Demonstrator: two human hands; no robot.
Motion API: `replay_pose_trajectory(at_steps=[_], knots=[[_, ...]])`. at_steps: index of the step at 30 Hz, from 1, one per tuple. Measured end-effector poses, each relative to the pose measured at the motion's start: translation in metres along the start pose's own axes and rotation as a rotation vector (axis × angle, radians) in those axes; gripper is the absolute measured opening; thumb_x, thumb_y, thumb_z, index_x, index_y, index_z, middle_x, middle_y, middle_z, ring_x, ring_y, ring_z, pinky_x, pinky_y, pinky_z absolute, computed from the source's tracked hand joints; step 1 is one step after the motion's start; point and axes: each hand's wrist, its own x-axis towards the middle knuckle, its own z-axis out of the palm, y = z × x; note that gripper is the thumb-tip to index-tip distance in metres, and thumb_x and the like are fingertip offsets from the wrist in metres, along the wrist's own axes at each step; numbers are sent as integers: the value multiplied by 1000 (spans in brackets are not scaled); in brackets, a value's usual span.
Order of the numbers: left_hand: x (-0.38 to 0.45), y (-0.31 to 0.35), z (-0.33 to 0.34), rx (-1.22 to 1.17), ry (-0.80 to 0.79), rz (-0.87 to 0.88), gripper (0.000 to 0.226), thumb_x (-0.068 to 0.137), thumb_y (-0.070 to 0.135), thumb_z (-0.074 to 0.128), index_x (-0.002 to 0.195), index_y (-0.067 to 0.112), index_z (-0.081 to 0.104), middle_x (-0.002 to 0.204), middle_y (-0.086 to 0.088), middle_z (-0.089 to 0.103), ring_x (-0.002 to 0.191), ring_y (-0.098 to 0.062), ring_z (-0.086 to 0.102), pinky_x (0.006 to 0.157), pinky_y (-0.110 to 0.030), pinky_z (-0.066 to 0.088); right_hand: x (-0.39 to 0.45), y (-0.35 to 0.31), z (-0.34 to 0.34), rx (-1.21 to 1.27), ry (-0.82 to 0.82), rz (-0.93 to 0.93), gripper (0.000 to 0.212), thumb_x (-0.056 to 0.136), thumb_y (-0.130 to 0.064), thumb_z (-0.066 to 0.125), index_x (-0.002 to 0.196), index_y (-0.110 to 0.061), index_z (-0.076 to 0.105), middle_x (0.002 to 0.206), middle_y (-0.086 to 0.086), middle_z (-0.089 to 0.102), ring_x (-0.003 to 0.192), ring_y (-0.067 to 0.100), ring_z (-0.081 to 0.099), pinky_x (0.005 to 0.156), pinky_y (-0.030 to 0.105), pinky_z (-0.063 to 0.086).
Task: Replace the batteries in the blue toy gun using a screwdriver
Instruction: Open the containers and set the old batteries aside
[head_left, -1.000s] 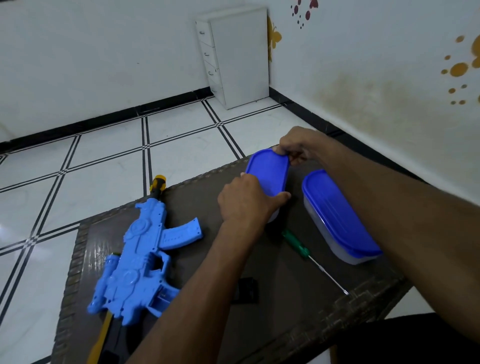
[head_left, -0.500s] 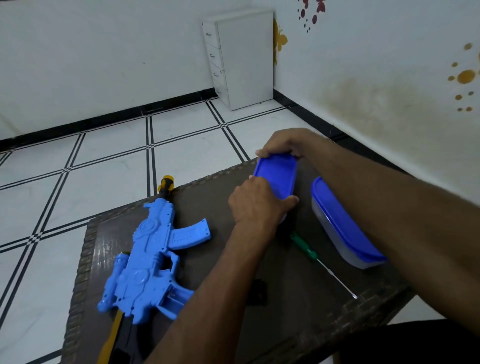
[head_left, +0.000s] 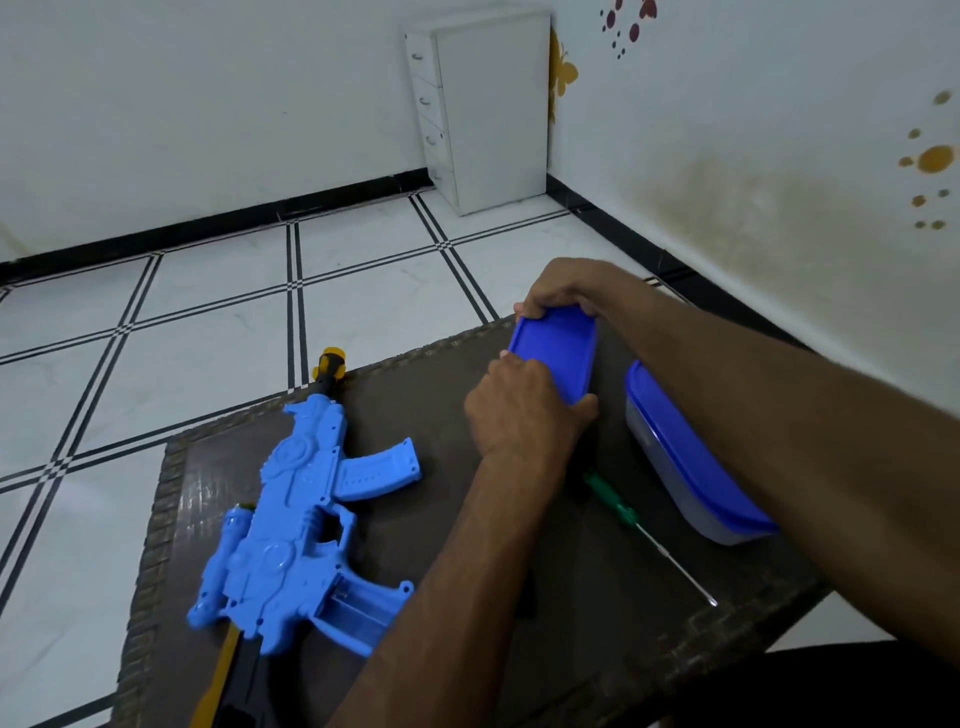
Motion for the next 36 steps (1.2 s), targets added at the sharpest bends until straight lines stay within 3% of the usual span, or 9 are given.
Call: replay_pose_trajectory(at_steps=[3,5,8,12,15,22,28,32,36], knots=[[-4,-8,-4,-42,-43,-20,90,74,82,47,125,8,53,120,-11,59,99,-27,61,74,-35,46,-3,3,4,-150,85,-99,54,89,-46,66,121,-2,65,129,15,61,114,30,58,97,39,49],[-1,-15,-9,-232,-79,-67,78,77,84,39,102,13,59,98,-8,63,87,-28,62,71,-34,48,-10,9,7,-163,166,-130,55,90,-51,62,122,-7,63,130,12,61,117,30,57,96,38,48],[8,-35,-10,-625,-101,-170,45,89,54,50,73,13,53,68,-3,56,72,-27,57,64,-31,44,-29,22,4,-191,271,-143,53,92,-45,60,129,-9,55,134,14,57,121,31,54,95,37,45],[12,-59,-10,-961,-210,-367,11,85,16,70,76,10,70,83,-9,71,82,-22,69,74,-40,61,-70,34,-4,-290,230,-145,48,89,-35,66,126,-7,54,125,13,59,109,28,57,78,30,43],[3,-58,-18,-1159,-340,-520,4,85,3,70,82,5,68,89,-14,70,77,-20,69,63,-29,61,-106,32,0,-348,231,-159,44,89,-33,69,120,-5,55,115,12,61,100,27,59,72,30,41],[-8,-47,-15,-1203,-230,-669,4,86,3,69,86,-1,68,88,-18,70,70,-21,70,66,-34,61,-118,28,14,-199,32,-45,17,93,-16,66,102,-3,58,72,12,71,50,15,69,46,22,53],[-13,-44,-18,-1253,-197,-703,9,88,4,67,96,-1,68,93,-15,70,71,-19,69,60,-28,61,-107,29,14,83,-113,38,32,91,-10,68,116,5,55,94,21,73,83,27,75,84,37,61],[-13,-45,-16,-1282,-218,-707,14,86,1,69,99,-4,68,97,-17,70,74,-21,69,60,-30,61,-102,33,5,166,-271,58,41,85,-5,72,122,3,58,108,18,72,96,27,73,91,36,58],[-9,-47,-13,-1259,-241,-704,13,85,1,70,96,-4,68,96,-18,70,81,-25,71,66,-34,61,-95,32,8,115,-292,92,37,86,-3,70,120,6,58,99,17,73,80,20,73,84,33,60]])
